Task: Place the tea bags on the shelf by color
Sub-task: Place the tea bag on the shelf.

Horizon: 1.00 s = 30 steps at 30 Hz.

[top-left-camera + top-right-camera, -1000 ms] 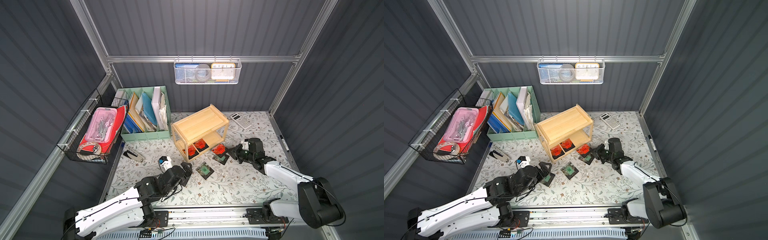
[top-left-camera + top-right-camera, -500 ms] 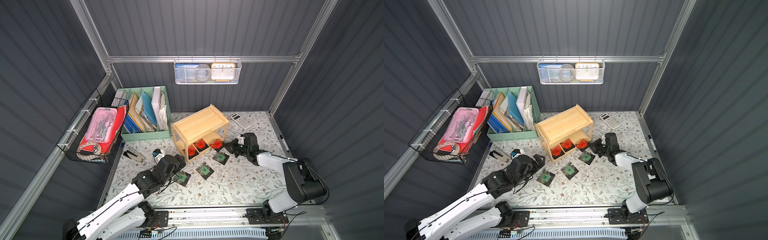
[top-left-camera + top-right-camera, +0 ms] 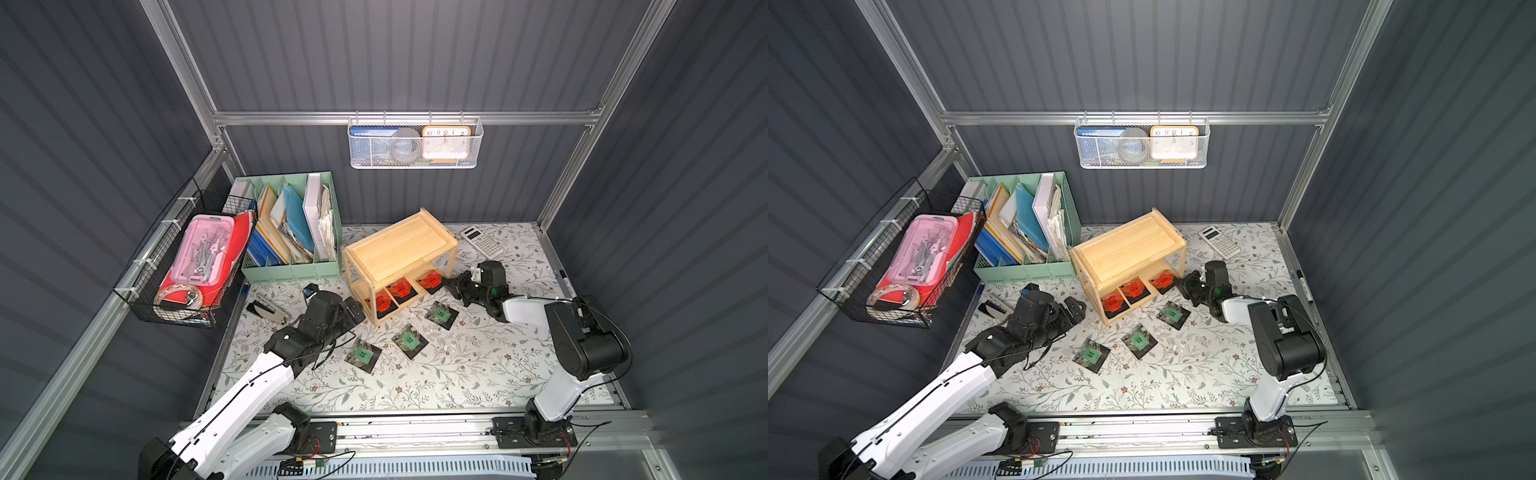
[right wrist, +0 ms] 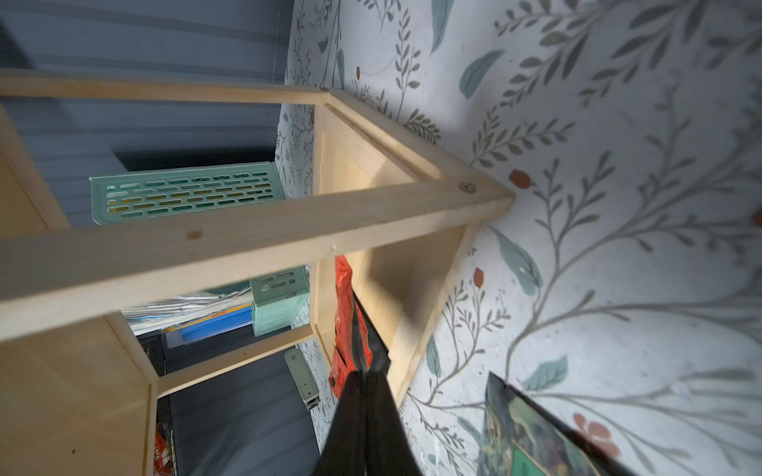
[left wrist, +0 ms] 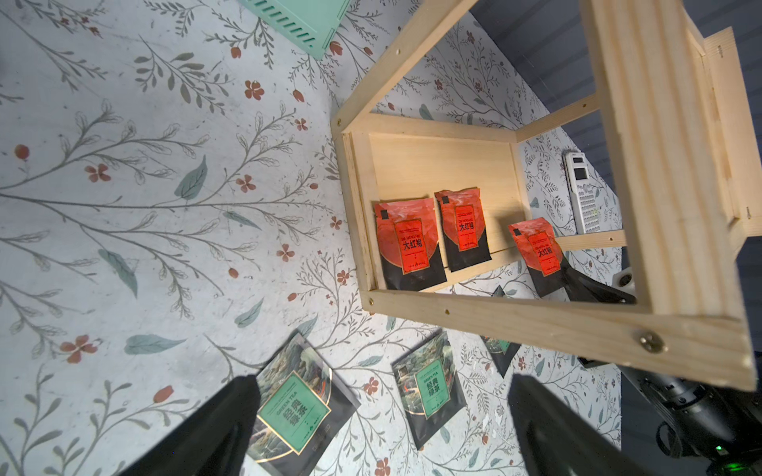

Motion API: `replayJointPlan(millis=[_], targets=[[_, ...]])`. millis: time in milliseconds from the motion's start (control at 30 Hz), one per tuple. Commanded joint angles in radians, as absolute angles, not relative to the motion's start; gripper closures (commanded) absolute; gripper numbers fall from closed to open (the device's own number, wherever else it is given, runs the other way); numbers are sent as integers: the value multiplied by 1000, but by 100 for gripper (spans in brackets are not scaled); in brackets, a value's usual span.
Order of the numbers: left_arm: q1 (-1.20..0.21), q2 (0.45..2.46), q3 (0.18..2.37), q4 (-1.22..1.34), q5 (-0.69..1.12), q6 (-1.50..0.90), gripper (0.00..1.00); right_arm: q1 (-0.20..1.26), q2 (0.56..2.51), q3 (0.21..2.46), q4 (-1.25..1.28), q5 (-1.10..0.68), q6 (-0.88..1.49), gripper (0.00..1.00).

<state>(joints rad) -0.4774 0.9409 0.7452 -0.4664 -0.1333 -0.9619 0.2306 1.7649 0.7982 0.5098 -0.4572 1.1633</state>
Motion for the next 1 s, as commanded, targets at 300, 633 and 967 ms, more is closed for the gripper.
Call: replayJointPlan(millis=[300, 633, 967], targets=[[-375, 967, 772, -443, -30, -838, 0, 256, 1880, 890, 598, -433, 1166, 100], [-329, 987, 773, -436, 8, -811, 0, 272, 1923, 899, 627, -409, 1171, 100], [-309, 1005, 774, -430, 29, -800, 0, 278, 1951, 902, 637, -396, 1184, 100]])
